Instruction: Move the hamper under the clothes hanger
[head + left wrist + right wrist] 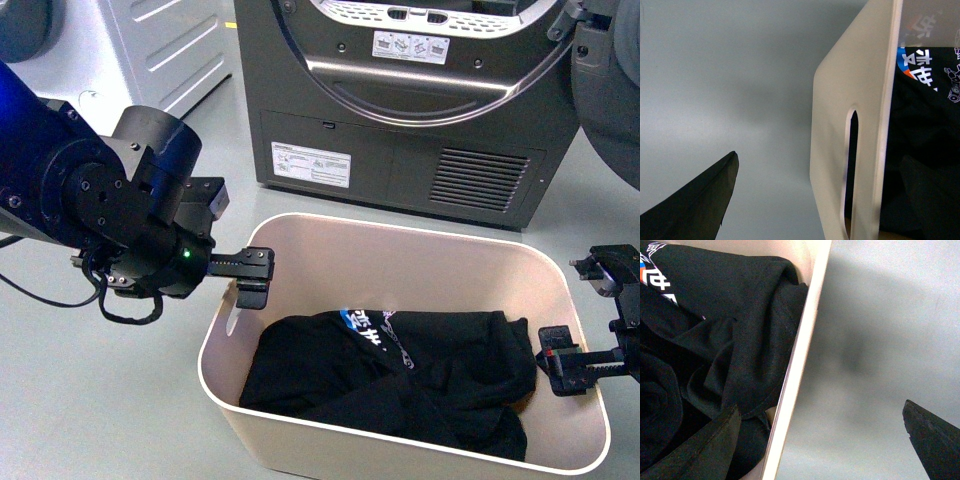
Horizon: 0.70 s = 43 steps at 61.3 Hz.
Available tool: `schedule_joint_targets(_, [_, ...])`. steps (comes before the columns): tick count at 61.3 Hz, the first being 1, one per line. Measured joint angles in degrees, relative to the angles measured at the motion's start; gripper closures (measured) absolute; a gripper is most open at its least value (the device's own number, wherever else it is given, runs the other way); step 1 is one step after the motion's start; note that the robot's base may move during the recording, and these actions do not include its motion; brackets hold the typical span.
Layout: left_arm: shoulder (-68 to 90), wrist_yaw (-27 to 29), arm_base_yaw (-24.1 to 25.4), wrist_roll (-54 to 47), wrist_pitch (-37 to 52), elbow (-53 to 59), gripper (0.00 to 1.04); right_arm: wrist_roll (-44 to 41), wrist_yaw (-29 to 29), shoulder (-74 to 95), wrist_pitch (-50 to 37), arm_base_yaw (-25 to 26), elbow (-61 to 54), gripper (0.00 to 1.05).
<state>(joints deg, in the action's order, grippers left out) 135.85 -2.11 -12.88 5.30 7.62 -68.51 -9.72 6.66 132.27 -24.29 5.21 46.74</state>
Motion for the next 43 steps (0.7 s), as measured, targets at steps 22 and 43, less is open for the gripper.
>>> schedule_joint_targets(22, [2.3, -0.1, -1.0, 0.0, -0.6, -1.4, 0.07, 0.7, -0.7, 0.9, 1.5, -1.4, 2.1, 0.07])
schedule_joint_targets(43, [2.3, 0.5, -1.5, 0.0, -0.6, -1.7, 0.07, 0.9, -1.2, 0.9, 1.8, -2.2, 2.1, 0.07])
